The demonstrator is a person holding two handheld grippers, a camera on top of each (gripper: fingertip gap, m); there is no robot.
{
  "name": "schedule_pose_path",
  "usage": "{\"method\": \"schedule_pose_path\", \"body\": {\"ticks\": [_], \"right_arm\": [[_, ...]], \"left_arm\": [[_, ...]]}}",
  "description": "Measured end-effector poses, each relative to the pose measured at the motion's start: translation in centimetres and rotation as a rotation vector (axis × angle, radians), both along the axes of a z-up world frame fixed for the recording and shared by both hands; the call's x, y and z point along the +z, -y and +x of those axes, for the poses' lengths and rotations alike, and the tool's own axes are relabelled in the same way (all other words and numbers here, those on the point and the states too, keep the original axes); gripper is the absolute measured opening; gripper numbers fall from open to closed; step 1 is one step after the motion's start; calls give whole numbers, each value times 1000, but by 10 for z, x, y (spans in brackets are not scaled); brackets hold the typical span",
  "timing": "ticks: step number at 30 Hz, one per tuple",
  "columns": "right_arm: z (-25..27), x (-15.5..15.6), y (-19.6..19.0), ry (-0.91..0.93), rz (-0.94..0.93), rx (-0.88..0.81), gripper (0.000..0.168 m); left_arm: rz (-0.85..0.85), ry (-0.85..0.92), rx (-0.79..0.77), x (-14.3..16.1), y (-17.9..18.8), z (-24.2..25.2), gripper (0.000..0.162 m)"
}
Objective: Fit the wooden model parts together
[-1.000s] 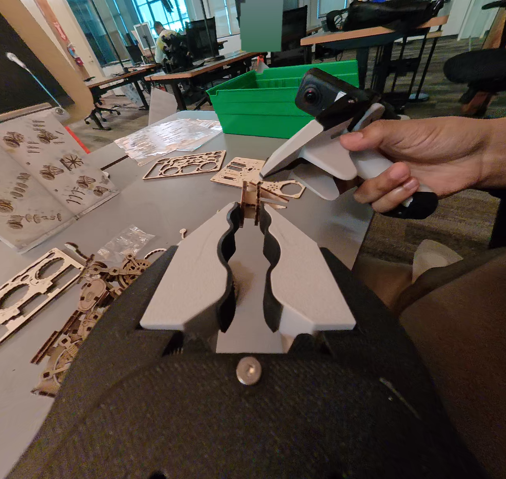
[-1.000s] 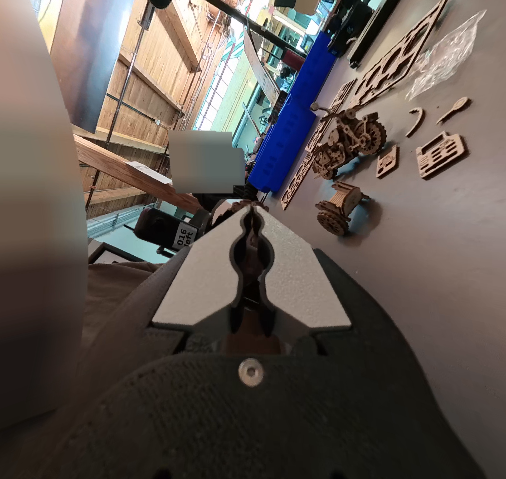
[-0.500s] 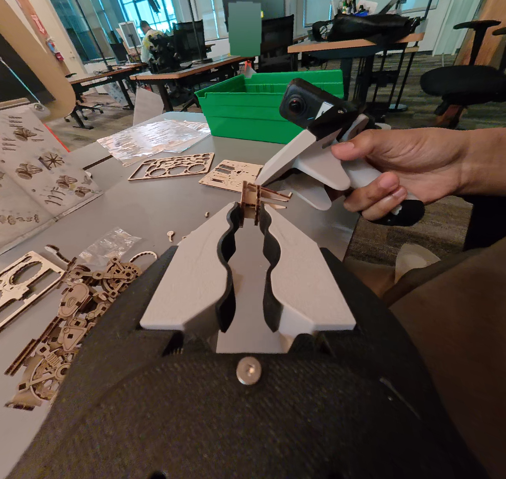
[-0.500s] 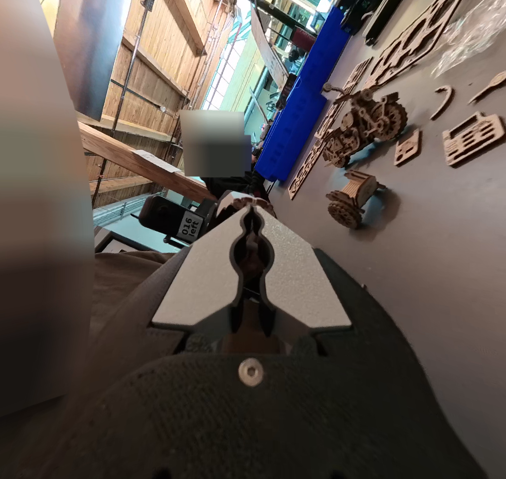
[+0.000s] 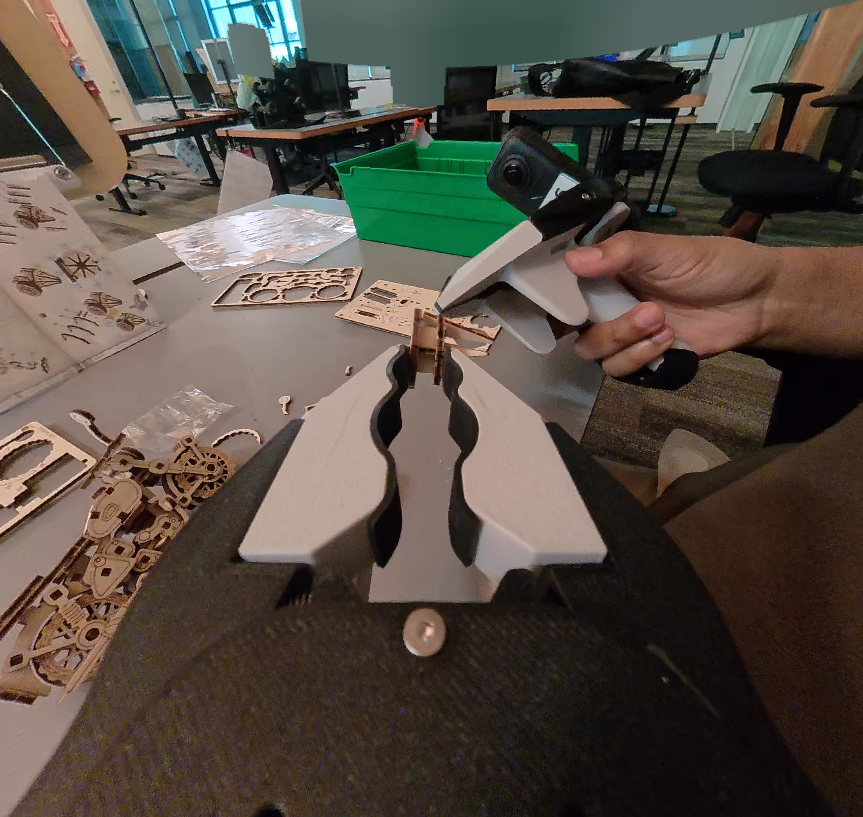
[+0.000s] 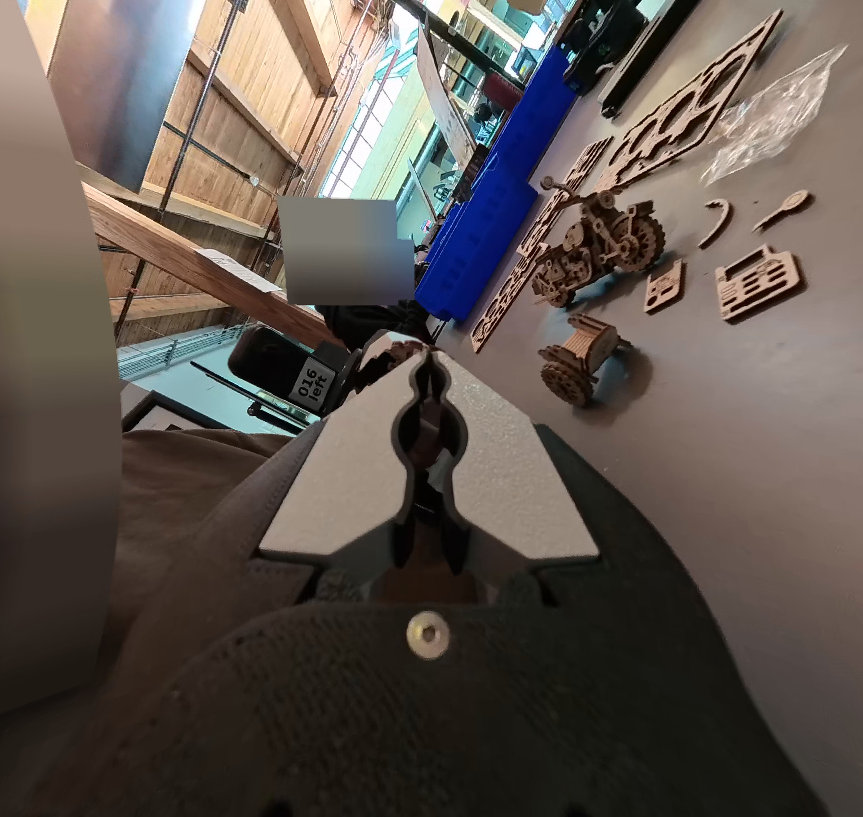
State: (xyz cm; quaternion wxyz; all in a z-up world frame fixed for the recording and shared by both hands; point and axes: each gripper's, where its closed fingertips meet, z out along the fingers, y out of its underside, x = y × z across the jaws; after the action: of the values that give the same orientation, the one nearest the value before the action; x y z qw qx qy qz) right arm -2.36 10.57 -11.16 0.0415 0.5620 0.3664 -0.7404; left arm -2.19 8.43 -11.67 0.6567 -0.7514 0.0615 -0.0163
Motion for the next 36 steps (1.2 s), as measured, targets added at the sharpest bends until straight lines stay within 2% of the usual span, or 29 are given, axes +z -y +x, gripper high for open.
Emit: {"method": "schedule_pose_path", "body": {"ticks": [3, 8, 12, 18, 21, 27, 36], "right_arm": [[0, -4, 13, 16, 3, 43, 0], [0, -1, 2, 5, 0, 6, 0], [0, -3, 13, 15, -8, 41, 0], [0, 1, 1, 3, -26, 13, 0], [1, -2, 14, 17, -38, 58, 0], [1, -2, 0, 16, -61, 24, 0], [1, -1, 6, 5, -76, 45, 0]], "left_arm": [[1, 12, -6, 0, 0, 2, 12], [4, 14, -4, 1, 0, 1, 12], [-2, 9, -7, -1, -1, 3, 11], [-4, 8, -2, -1, 0, 1, 12], [-11, -5, 7, -2, -1, 1, 12], [-10, -2, 12, -2, 0, -3, 12], [-6, 47, -26, 0, 0, 1, 12]]}}
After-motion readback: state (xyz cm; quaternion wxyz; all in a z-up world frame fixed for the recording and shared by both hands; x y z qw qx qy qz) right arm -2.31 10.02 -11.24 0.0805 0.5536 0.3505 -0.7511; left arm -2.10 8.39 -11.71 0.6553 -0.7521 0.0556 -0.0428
